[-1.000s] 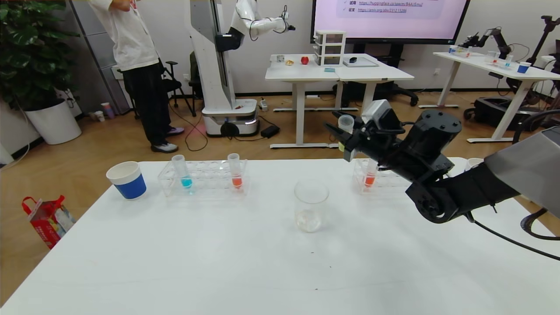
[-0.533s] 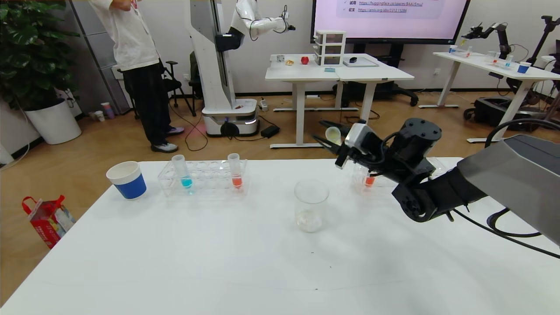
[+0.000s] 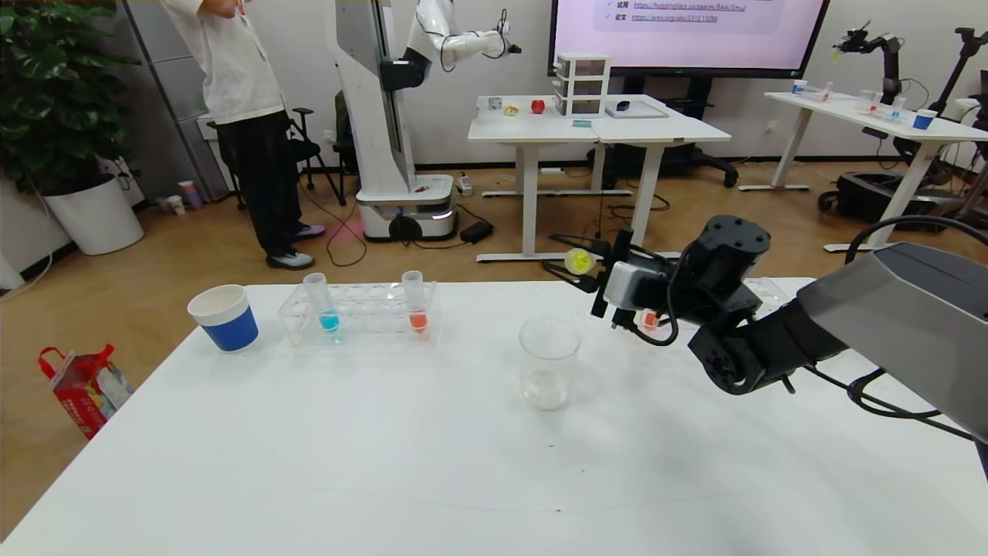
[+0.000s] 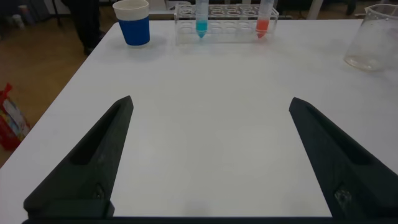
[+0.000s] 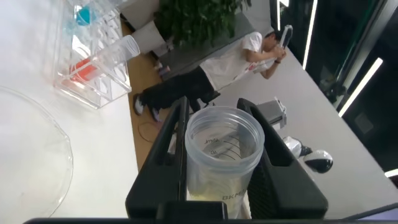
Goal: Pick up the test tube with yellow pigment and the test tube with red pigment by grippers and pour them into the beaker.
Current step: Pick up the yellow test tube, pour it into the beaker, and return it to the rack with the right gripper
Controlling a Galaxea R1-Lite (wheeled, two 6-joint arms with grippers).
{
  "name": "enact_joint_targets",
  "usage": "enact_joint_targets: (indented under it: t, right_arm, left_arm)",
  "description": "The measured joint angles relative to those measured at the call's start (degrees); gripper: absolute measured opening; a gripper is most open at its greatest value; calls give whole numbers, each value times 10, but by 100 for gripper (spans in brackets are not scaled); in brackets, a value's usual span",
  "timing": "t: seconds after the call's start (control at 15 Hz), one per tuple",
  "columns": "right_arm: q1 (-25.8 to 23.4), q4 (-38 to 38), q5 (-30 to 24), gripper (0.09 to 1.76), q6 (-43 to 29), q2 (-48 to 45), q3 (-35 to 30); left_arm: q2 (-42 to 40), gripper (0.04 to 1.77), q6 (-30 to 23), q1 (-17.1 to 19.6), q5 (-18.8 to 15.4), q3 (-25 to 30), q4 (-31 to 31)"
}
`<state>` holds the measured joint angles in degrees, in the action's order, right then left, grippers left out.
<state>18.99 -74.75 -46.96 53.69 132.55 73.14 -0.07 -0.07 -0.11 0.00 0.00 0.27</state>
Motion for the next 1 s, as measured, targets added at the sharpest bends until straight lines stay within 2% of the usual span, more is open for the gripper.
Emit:
enact_joint_targets:
  t: [0.53,1.0]
  right_arm:
    - [10,0,-42,53,123,17,12]
    - [17,0,-74,53,173,21,22]
  left_arm:
    - [0,175,0,0,0,0,0]
    - [0,175,0,0,0,0,0]
